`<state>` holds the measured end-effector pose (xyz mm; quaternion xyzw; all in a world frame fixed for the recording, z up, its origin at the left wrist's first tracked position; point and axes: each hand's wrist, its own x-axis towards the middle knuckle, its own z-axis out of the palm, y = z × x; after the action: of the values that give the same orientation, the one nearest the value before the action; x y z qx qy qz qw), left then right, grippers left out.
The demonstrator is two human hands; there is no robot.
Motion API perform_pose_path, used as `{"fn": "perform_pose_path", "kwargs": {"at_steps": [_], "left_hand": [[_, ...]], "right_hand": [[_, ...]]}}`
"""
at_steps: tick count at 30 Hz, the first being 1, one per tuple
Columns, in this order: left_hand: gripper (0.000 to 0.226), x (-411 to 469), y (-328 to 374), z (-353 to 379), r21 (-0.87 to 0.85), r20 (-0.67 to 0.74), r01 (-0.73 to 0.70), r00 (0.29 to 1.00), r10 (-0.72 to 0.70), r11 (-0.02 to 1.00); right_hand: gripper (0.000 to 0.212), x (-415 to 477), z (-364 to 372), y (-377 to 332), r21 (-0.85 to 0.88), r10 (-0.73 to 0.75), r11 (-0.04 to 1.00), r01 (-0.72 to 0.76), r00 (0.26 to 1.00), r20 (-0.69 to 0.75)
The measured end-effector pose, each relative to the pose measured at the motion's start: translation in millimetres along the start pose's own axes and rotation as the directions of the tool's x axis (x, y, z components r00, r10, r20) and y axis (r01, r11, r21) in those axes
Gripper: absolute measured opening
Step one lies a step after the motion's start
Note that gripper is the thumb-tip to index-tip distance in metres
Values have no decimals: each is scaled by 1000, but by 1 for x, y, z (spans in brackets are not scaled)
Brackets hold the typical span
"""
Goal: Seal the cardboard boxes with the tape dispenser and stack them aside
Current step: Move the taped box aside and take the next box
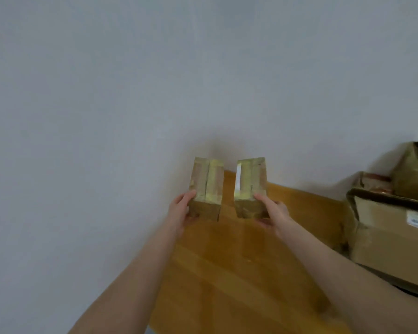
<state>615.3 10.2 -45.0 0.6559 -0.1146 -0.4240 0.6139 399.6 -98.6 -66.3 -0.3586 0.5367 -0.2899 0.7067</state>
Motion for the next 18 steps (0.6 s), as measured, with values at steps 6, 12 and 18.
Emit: {"fn": "perform_pose_path", "kwargs": {"at_steps": [6,12,18], "left_hand": [[32,81,9,20,155,140,61,987,-83,986],[42,152,16,35,283,106,92,986,-127,955],[32,191,9,50,570,127,-94,992,26,816]], "right_hand": [[69,50,24,3,110,112,988,-106,992,-50],[66,90,54,8,215,172,966,-142,977,-128],[63,116,71,15,-6,166,985,-171,964,-209]]}}
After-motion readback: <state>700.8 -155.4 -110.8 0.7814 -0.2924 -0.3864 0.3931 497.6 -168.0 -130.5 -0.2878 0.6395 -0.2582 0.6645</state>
